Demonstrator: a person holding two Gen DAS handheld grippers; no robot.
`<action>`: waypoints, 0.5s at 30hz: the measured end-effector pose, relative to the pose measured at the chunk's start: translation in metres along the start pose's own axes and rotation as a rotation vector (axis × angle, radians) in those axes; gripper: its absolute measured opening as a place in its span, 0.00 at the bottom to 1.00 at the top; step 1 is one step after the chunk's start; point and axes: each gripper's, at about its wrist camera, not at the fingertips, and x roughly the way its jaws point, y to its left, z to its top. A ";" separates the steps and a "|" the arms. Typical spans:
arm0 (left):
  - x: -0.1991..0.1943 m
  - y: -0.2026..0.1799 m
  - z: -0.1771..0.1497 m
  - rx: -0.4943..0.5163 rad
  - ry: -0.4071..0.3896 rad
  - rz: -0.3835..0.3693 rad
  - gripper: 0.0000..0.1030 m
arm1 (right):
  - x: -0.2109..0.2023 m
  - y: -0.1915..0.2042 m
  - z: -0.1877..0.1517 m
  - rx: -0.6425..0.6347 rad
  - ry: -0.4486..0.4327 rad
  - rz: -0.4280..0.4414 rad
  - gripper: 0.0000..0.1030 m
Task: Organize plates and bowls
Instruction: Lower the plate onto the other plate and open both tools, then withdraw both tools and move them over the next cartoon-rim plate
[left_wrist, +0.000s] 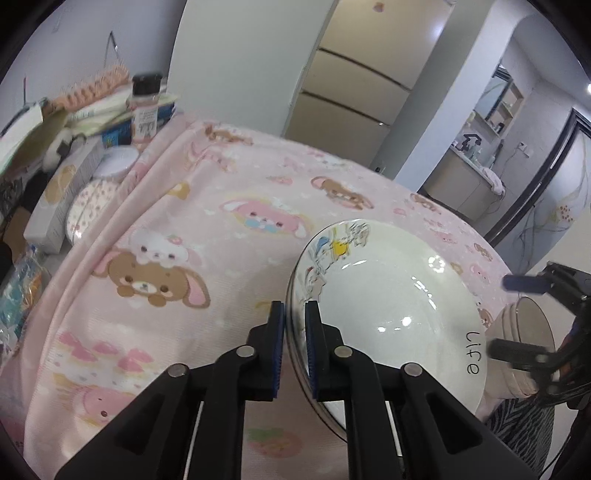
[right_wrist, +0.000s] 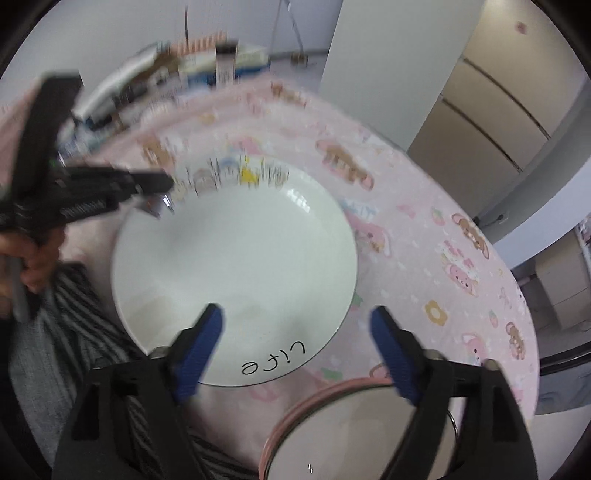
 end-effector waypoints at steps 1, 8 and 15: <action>-0.003 -0.003 0.000 0.017 -0.013 0.006 0.10 | -0.009 -0.004 -0.004 0.023 -0.054 0.031 1.00; -0.036 -0.042 -0.002 0.180 -0.153 0.061 0.91 | -0.060 -0.022 -0.041 0.116 -0.288 0.044 1.00; -0.066 -0.065 0.004 0.193 -0.270 0.043 1.00 | -0.115 -0.039 -0.074 0.157 -0.420 -0.067 1.00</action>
